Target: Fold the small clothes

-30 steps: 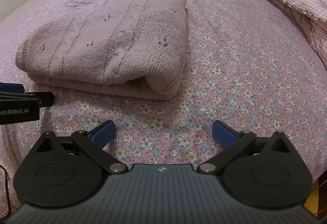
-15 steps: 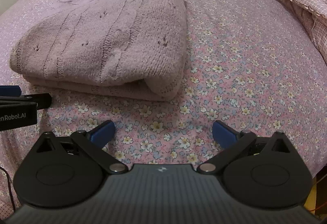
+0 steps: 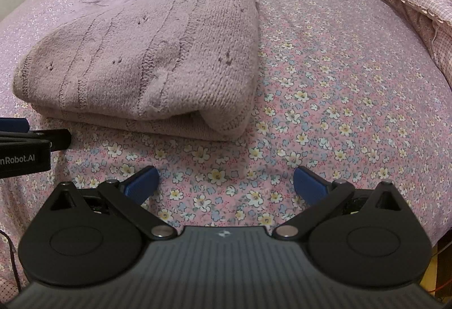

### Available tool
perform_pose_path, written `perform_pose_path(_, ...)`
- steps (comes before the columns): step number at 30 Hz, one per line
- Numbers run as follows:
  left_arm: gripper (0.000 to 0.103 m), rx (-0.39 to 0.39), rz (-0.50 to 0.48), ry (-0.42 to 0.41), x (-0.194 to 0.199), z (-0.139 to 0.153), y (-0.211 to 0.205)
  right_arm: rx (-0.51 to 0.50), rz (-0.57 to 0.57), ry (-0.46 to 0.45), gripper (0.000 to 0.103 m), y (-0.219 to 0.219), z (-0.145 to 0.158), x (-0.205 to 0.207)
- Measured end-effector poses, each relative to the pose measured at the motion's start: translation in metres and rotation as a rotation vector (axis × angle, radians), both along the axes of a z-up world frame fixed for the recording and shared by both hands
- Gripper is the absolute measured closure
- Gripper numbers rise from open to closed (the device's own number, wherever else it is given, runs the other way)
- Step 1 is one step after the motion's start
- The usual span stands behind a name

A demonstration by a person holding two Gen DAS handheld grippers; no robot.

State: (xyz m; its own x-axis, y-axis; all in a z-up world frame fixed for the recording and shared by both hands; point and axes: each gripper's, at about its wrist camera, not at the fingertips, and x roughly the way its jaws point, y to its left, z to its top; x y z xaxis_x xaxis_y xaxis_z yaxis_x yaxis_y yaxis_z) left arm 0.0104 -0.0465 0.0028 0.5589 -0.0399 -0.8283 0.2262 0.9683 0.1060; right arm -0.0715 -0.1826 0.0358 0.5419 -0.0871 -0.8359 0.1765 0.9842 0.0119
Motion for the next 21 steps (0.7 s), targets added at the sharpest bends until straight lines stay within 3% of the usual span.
perform_pose_path(21,0.033,-0.003,-0.001,-0.002,-0.0024,-0.0015,0.0005,-0.004,0.000,0.000,0.000,0.0005,0.0005,0.0021)
